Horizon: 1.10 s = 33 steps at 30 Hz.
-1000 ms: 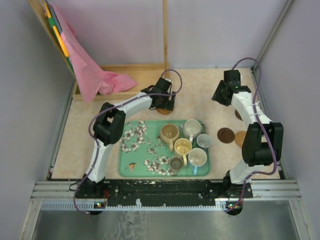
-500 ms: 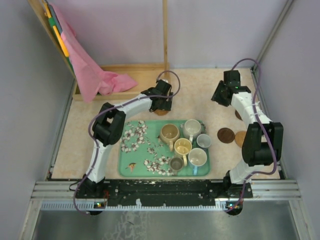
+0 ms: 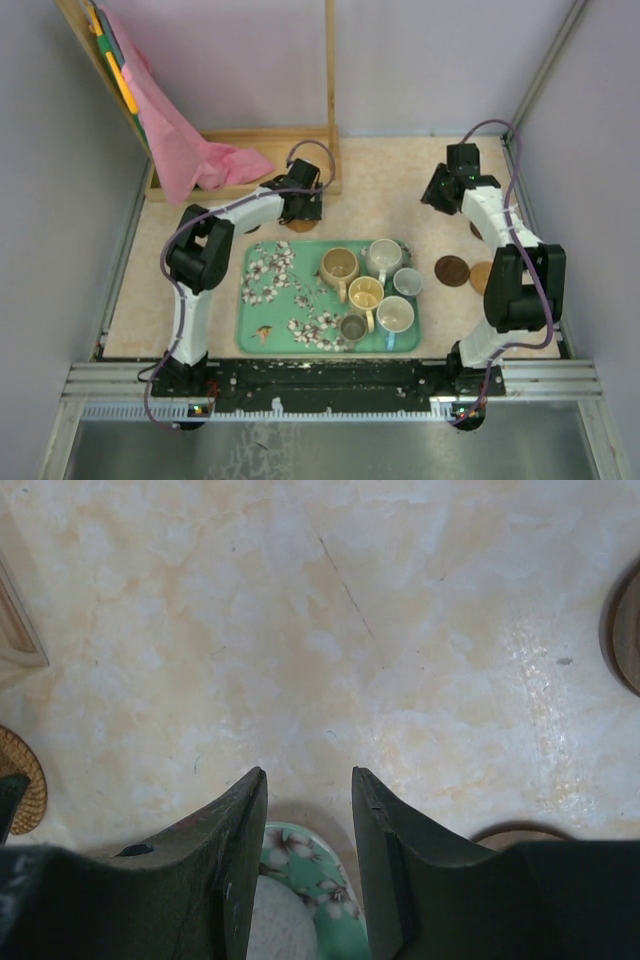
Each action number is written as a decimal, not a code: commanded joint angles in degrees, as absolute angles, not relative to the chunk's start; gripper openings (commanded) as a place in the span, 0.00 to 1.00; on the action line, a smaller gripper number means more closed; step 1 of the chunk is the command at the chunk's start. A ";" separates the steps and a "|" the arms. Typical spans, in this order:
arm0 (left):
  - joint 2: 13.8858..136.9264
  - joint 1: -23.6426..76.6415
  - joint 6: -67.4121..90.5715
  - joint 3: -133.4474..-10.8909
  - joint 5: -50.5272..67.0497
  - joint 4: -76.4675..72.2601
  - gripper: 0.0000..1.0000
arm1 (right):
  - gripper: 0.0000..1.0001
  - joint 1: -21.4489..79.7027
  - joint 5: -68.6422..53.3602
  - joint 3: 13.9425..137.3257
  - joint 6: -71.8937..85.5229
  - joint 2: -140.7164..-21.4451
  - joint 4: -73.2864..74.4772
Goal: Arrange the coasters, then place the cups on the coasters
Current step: Move the coaster to the center of the board.
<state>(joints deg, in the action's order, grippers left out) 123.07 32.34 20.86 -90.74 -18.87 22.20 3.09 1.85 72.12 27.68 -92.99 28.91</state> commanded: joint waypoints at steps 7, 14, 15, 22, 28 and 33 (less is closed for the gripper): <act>121.88 28.60 20.48 -85.03 -20.90 27.18 0.95 | 0.41 2.89 1.66 71.59 28.15 -91.02 26.87; 120.65 27.78 20.63 -83.51 -20.68 26.82 0.95 | 0.41 2.84 1.41 71.37 28.38 -91.32 26.42; 120.59 27.83 20.59 -83.57 -20.46 26.81 0.96 | 0.41 2.79 1.38 71.32 28.38 -91.32 26.43; 118.85 28.05 20.48 -85.49 -18.86 27.44 0.98 | 0.41 2.88 2.64 71.29 28.77 -91.06 26.40; 116.44 28.09 19.84 -88.11 -16.10 28.01 0.98 | 0.40 2.85 5.83 72.53 29.51 -91.90 27.20; 113.55 28.54 18.92 -89.70 -14.37 27.68 0.99 | 0.40 0.41 10.63 73.10 31.20 -92.91 28.02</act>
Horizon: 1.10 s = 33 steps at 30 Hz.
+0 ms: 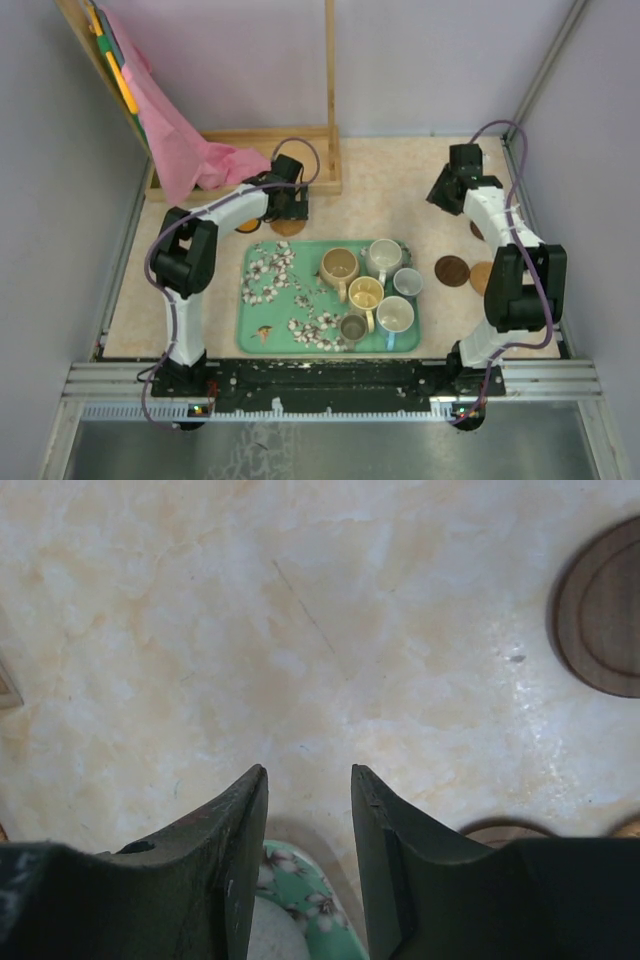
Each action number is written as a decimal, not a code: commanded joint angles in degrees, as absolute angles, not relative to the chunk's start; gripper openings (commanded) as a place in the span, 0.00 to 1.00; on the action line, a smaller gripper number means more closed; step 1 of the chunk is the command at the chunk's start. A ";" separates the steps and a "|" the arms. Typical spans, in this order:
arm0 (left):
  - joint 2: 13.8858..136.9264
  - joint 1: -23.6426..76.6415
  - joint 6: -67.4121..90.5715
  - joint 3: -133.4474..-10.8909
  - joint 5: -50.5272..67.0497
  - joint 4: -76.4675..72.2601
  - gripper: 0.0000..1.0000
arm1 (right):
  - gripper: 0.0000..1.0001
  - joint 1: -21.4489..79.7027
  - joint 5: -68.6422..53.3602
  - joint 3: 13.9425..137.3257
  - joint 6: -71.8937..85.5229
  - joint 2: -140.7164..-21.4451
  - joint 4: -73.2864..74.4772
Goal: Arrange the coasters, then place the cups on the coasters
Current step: Move the coaster to the center of the board.
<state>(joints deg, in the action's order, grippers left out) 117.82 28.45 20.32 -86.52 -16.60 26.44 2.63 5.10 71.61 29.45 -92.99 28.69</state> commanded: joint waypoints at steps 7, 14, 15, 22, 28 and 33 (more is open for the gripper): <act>110.14 28.83 17.79 -92.47 -10.02 27.62 1.00 | 0.39 -7.11 13.86 74.22 32.39 -97.04 28.82; 107.75 29.57 18.07 -92.91 -7.66 27.84 1.00 | 0.39 -12.68 14.36 75.41 32.61 -102.62 29.13; 107.45 29.70 18.10 -92.70 -7.65 27.86 1.00 | 0.39 -13.19 14.06 75.67 32.61 -103.31 29.02; 105.71 29.80 18.09 -90.35 -7.21 27.33 1.00 | 0.38 -15.68 13.91 77.75 31.86 -107.06 28.93; 105.61 29.84 17.86 -89.95 -6.88 27.37 1.00 | 0.38 -15.89 13.31 78.83 31.91 -110.39 28.68; 105.60 29.80 17.83 -90.13 -7.03 27.59 1.00 | 0.37 -15.91 12.44 77.92 31.96 -112.07 27.89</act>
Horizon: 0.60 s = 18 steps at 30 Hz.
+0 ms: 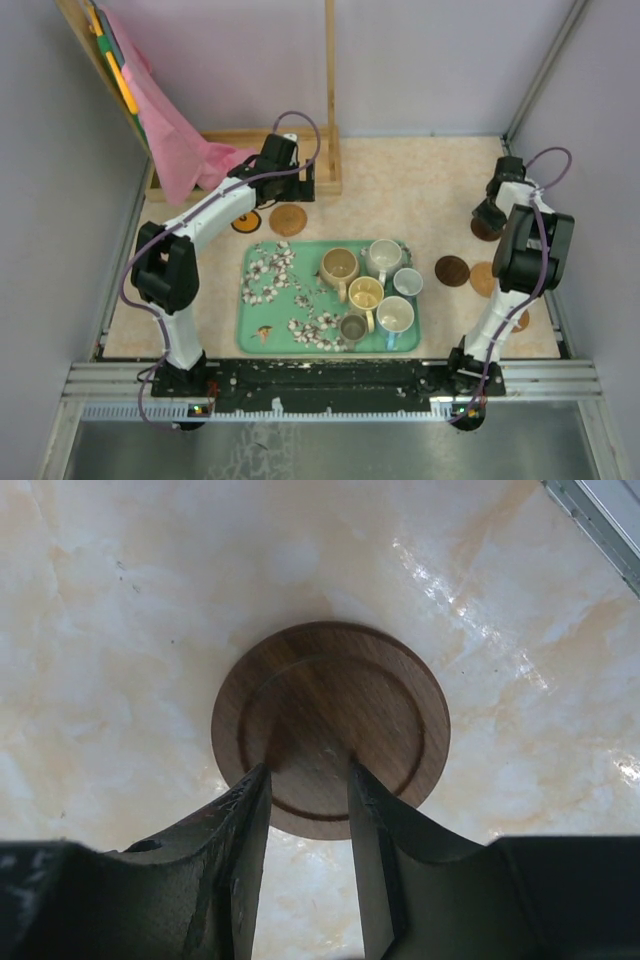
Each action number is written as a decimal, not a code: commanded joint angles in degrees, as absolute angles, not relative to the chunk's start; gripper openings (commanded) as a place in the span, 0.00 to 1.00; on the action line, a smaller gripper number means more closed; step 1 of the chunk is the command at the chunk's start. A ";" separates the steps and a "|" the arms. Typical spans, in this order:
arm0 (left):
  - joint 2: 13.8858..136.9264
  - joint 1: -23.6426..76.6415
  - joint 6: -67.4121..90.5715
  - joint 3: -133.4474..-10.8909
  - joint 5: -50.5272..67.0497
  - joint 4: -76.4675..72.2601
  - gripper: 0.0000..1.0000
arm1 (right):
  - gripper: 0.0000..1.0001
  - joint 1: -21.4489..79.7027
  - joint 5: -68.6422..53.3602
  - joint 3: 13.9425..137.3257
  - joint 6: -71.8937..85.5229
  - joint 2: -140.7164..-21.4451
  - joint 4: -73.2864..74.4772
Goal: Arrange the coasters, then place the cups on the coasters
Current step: Move the coaster to the center of the board.
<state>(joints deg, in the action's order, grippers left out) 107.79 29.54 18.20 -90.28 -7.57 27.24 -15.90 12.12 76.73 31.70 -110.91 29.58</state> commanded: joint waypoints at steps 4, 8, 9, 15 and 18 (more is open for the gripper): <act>105.59 29.79 17.83 -90.15 -7.19 27.64 1.00 | 0.37 -15.36 11.24 76.76 31.49 -111.93 26.96; 105.80 29.80 18.00 -90.35 -6.74 27.60 1.00 | 0.37 -12.85 10.20 77.67 30.72 -113.48 27.67; 105.89 29.80 18.03 -90.30 -6.61 27.60 1.00 | 0.37 -11.82 10.20 78.10 30.57 -114.00 27.90; 105.23 29.84 18.15 -89.63 -7.06 27.77 1.00 | 0.37 -5.06 9.05 78.64 29.93 -116.72 28.20; 104.86 29.81 18.25 -89.07 -7.28 27.77 1.00 | 0.37 -2.79 8.28 78.19 30.01 -117.35 27.91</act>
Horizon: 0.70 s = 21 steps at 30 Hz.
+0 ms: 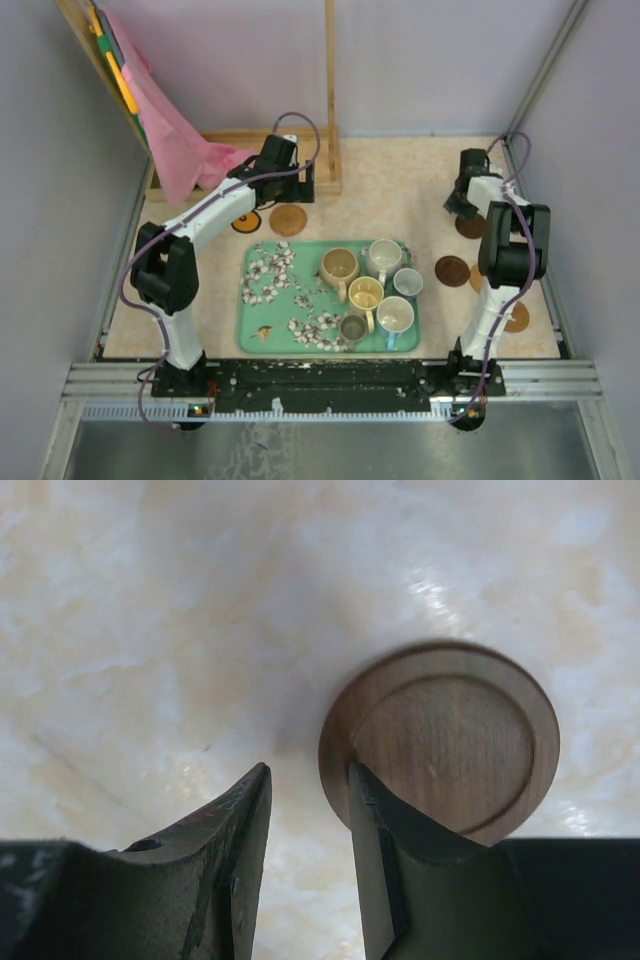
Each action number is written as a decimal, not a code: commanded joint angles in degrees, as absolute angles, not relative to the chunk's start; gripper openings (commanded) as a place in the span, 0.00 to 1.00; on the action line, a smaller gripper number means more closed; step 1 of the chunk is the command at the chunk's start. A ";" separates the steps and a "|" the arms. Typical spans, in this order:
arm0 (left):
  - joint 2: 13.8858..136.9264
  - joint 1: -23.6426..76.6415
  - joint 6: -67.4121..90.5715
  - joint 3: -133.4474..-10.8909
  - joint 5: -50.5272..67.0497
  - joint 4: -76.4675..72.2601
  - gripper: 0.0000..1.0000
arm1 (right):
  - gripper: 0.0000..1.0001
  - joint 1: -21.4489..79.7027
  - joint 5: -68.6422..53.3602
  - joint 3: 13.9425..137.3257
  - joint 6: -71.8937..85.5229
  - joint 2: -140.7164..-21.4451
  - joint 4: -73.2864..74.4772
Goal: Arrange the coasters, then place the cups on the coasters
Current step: Move the coaster to the center of the board.
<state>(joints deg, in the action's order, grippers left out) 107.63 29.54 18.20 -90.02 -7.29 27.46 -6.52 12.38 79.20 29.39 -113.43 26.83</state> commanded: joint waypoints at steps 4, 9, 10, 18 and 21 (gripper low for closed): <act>104.53 29.80 18.47 -88.48 -7.22 27.73 1.00 | 0.37 -0.14 6.36 77.47 30.07 -117.94 27.47; 104.24 29.82 18.85 -88.12 -7.12 27.60 1.00 | 0.37 4.63 5.37 77.38 30.12 -117.74 27.58; 104.17 29.80 18.89 -88.08 -7.12 27.60 1.00 | 0.37 5.58 5.18 77.45 30.30 -117.69 27.61; 103.33 29.80 18.96 -87.47 -7.60 27.60 1.00 | 0.37 14.54 3.27 79.89 32.08 -118.16 28.17; 102.97 29.80 18.99 -87.10 -7.81 27.60 1.00 | 0.37 17.23 2.95 81.60 32.66 -118.84 28.49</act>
<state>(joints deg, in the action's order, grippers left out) 105.65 29.54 18.48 -87.85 -7.35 27.46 13.23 8.71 80.62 29.85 -114.59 24.91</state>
